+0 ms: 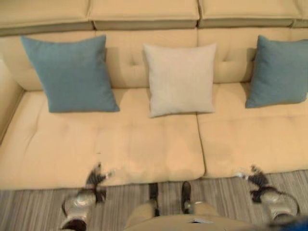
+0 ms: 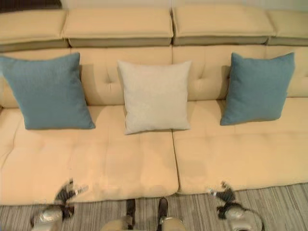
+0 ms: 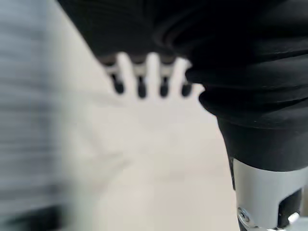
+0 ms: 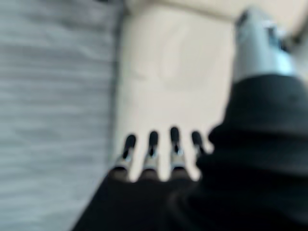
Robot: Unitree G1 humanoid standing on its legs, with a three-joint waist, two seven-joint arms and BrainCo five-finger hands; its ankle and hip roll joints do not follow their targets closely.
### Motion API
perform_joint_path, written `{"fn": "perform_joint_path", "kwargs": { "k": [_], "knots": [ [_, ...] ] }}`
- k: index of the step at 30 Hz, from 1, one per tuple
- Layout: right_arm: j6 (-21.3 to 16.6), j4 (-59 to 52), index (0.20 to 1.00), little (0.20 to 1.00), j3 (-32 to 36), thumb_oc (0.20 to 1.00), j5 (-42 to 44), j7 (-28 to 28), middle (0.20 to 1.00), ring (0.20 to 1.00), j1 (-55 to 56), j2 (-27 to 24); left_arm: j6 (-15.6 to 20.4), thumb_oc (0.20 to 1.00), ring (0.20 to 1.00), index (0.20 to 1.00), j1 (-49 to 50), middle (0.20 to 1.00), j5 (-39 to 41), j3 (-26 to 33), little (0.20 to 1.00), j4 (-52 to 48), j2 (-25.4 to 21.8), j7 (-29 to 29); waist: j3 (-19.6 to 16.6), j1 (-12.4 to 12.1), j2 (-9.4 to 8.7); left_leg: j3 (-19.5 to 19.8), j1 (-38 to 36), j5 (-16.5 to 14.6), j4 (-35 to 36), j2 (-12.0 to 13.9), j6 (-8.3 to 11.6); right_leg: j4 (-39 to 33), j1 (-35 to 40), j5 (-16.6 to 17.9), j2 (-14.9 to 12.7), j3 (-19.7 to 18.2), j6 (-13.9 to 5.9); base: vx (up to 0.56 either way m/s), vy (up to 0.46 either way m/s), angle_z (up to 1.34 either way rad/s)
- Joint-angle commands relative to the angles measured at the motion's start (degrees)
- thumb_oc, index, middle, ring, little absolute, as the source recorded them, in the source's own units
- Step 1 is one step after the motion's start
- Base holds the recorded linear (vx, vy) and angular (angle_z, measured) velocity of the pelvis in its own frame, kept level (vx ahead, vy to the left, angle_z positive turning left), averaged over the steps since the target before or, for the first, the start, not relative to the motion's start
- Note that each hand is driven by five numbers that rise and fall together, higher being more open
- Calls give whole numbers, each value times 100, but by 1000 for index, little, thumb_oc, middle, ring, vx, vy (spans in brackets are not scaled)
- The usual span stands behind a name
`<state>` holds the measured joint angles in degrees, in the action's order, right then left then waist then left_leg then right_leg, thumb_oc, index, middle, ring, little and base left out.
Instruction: Pick up all the scattered cushions and arrange them neatly on the sofa.
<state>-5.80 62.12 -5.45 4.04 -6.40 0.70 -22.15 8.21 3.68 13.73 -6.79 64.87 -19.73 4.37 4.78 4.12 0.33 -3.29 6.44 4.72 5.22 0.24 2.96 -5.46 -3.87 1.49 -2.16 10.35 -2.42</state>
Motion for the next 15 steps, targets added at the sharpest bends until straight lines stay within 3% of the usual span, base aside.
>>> {"fn": "perform_joint_path", "kwargs": {
  "k": [1,7,15],
  "knots": [
    [-100,-262,1000,1000,57,1000,-172,23,1000,1000,-321,-395,-75,1000,1000,1000,-431,1000,-364,199,1000,-366,-182,-69,-62,-117,-161,-401,-402,-126,-22,227,218,46,-90,391,-450,63,-740,-26,-38,-15],
    [29,814,1000,1000,-67,1000,-352,167,1000,1000,105,84,-294,1000,1000,1000,-102,1000,-682,485,1000,686,257,-86,-234,-89,-157,-392,-769,-131,-22,340,261,52,317,217,-290,32,-621,-27,-80,-7],
    [106,1145,1000,1000,-190,1000,-294,242,1000,1000,220,188,-356,1000,1000,1000,-358,1000,-615,444,1000,797,180,-105,-112,-27,-230,-367,-560,150,-84,573,406,46,260,94,-76,51,-500,-136,-98,4]
  ]
}}
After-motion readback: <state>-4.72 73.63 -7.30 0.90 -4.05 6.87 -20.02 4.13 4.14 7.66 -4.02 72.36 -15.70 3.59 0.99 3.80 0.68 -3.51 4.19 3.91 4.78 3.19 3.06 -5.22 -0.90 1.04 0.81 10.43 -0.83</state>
